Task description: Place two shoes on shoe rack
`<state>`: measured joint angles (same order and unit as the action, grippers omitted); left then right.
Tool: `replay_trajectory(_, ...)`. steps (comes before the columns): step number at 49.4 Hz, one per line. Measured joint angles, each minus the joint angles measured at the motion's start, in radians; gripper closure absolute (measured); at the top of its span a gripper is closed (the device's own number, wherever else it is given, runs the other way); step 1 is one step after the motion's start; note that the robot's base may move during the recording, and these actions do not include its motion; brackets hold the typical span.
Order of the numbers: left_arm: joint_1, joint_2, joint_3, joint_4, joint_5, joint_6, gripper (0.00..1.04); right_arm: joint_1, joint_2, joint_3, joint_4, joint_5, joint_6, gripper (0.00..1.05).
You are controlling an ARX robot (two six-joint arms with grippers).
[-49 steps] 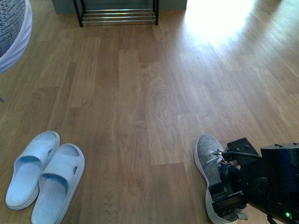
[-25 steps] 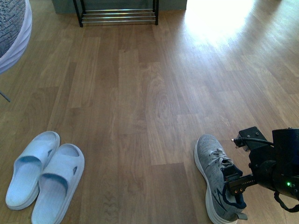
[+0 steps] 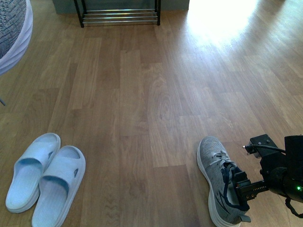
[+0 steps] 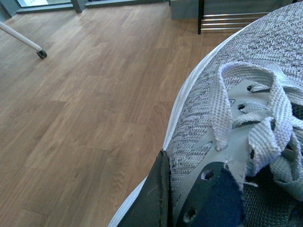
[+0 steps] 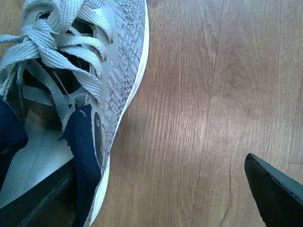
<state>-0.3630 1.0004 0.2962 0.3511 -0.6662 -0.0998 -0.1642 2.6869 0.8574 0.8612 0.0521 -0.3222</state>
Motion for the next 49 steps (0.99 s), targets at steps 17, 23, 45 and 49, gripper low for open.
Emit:
replay_trajectory(17,0.000,0.000,0.000,0.000,0.000,0.000,1.03,0.019,0.067,0.026,0.034,0.015,-0.004,0.13)
replay_trajectory(23,0.000,0.000,0.000,0.000,0.000,0.000,1.03,0.023,0.083,0.040,0.046,0.016,-0.003,0.27)
replay_trajectory(45,0.000,0.000,0.000,0.000,0.000,0.000,1.03,0.026,0.097,0.053,0.051,0.022,0.016,0.83)
replay_trajectory(49,0.000,0.000,0.000,0.000,0.000,0.000,1.03,0.026,0.097,0.050,0.057,0.022,0.016,0.93)
